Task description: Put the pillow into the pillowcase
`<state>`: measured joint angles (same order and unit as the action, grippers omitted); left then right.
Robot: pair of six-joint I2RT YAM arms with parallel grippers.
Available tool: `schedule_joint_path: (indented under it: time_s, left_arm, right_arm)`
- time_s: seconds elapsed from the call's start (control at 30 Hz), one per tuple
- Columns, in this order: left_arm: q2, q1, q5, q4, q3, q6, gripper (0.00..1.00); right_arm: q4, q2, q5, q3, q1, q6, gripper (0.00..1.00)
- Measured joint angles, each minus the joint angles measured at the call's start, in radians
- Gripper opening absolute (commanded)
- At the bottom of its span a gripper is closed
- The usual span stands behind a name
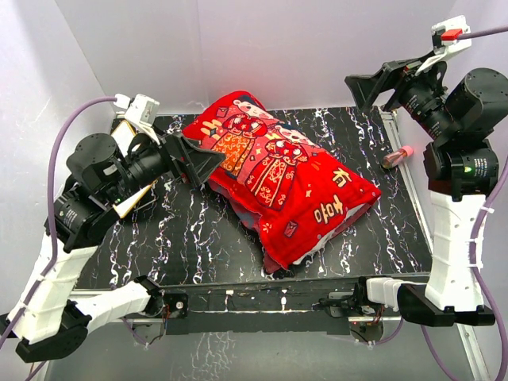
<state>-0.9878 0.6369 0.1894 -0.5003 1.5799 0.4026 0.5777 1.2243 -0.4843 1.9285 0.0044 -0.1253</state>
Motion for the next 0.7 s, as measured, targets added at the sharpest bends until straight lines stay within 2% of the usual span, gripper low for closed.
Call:
schedule_joint_path:
  time_s: [0.2,0.7]
  left_arm:
    - [0.012,0.000,-0.003,-0.036,0.025,-0.004,0.97]
    - [0.039,0.000,0.000,-0.054,0.027,-0.011,0.97]
  right_arm:
    - [0.052,0.000,0.049,0.019,0.000,-0.017,0.99]
    - [0.057,-0.002,0.060,0.026,0.000,-0.013,0.99]
